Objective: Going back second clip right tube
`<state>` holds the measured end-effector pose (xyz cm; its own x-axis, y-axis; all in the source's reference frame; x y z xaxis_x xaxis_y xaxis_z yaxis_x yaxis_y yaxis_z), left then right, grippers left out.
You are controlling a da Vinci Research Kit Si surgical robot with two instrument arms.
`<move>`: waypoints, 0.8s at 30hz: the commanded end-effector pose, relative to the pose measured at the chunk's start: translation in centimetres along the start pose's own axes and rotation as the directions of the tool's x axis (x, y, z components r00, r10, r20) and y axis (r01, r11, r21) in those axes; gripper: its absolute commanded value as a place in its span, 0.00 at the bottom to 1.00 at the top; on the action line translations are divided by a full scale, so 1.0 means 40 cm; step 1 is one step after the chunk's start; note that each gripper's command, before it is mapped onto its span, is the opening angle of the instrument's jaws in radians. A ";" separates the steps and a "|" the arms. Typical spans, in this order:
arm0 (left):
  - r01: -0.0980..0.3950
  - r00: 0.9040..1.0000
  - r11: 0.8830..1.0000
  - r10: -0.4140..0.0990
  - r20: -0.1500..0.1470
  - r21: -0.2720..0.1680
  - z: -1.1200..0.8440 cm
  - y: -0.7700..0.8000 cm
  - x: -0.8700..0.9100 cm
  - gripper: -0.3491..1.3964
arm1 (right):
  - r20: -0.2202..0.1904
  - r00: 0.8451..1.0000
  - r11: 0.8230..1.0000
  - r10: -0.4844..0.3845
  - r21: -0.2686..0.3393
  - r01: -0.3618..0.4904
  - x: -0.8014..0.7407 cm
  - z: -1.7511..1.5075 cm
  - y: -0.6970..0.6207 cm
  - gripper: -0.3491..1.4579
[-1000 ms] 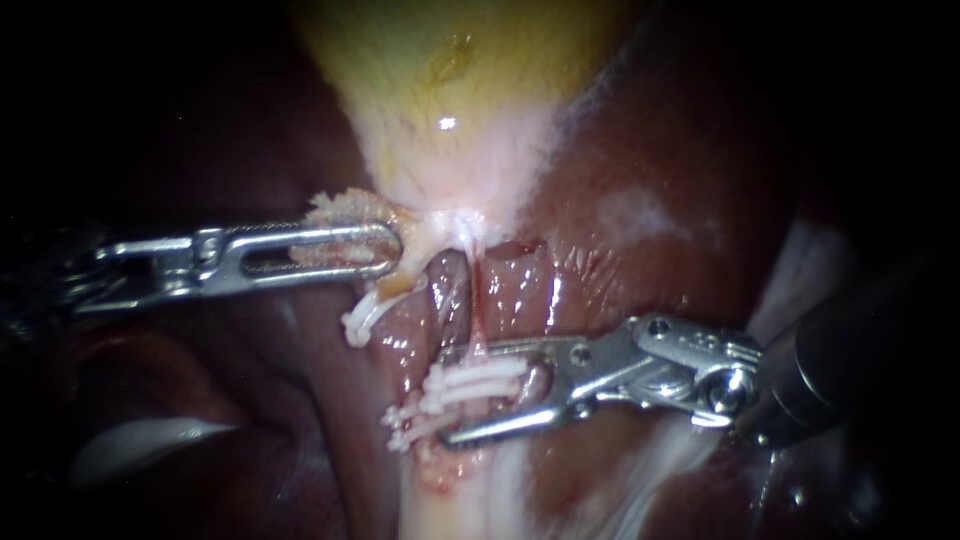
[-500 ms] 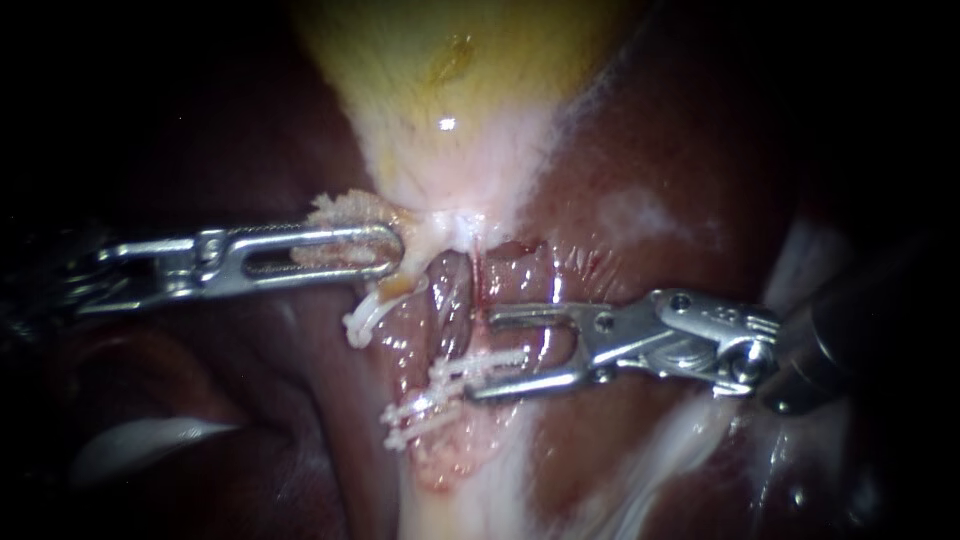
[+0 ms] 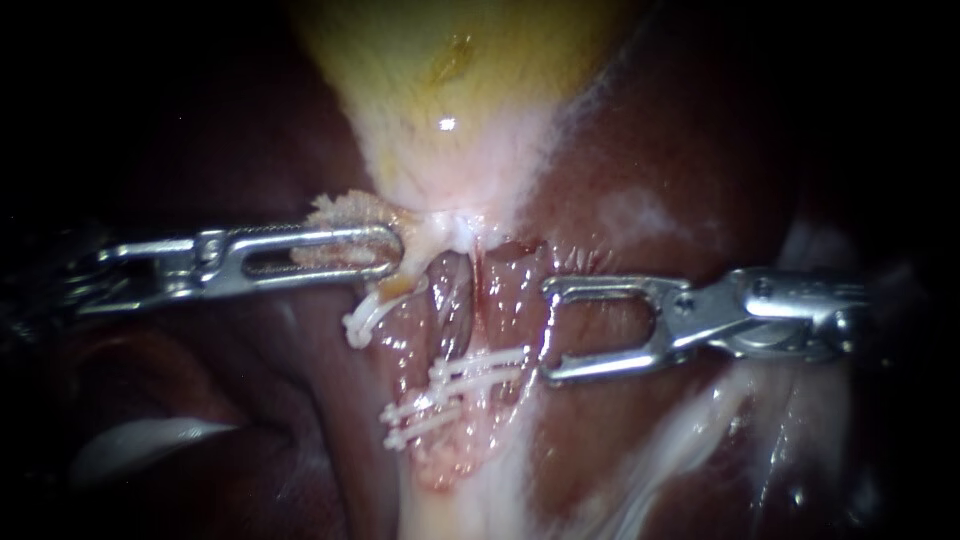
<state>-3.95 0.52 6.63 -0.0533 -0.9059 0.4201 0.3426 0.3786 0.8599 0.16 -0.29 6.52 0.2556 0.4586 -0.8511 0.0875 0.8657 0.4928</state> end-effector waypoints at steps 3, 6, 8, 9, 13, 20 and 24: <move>0.000 1.000 1.000 0.000 0.000 0.000 0.0000 0.0000 0.0000 0.00 | 0.002 1.000 1.000 -0.020 0.003 0.020 0.0026 -0.0034 -0.0001 0.47; 0.000 1.000 1.000 0.000 0.000 0.000 0.0002 0.0000 0.0000 0.00 | 0.003 0.999 0.999 -0.032 0.003 0.032 0.0044 -0.0055 -0.0003 0.47; 0.000 1.000 1.000 0.000 0.000 0.000 0.0003 0.0000 0.0000 0.00 | 0.003 0.999 0.999 -0.036 0.003 0.036 0.0050 -0.0062 -0.0005 0.47; 0.000 1.000 1.000 0.000 0.000 0.000 0.0004 0.0001 0.0000 0.00 | 0.003 0.999 0.999 -0.036 0.003 0.036 0.0051 -0.0063 -0.0006 0.47; -0.002 1.000 1.000 0.002 -0.003 -0.004 0.0016 0.0006 0.0007 0.00 | 0.004 0.999 0.999 -0.042 0.003 0.042 0.0051 -0.0064 -0.0005 0.47; -0.009 1.000 1.000 0.009 -0.012 -0.020 0.0076 0.0038 0.0031 0.00 | 0.004 0.999 0.999 -0.042 0.003 0.042 0.0050 -0.0065 -0.0005 0.47; -0.015 1.000 1.000 0.014 -0.025 -0.023 0.0117 0.0067 0.0047 0.00 | 0.004 0.999 0.999 -0.042 0.004 0.042 0.0050 -0.0067 -0.0006 0.47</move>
<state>-4.33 0.55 7.10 -0.0225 -0.9042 0.4264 0.3629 0.3901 0.8463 -0.06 -0.16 6.29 0.2555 0.4210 -0.8703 0.1022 0.8834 0.4573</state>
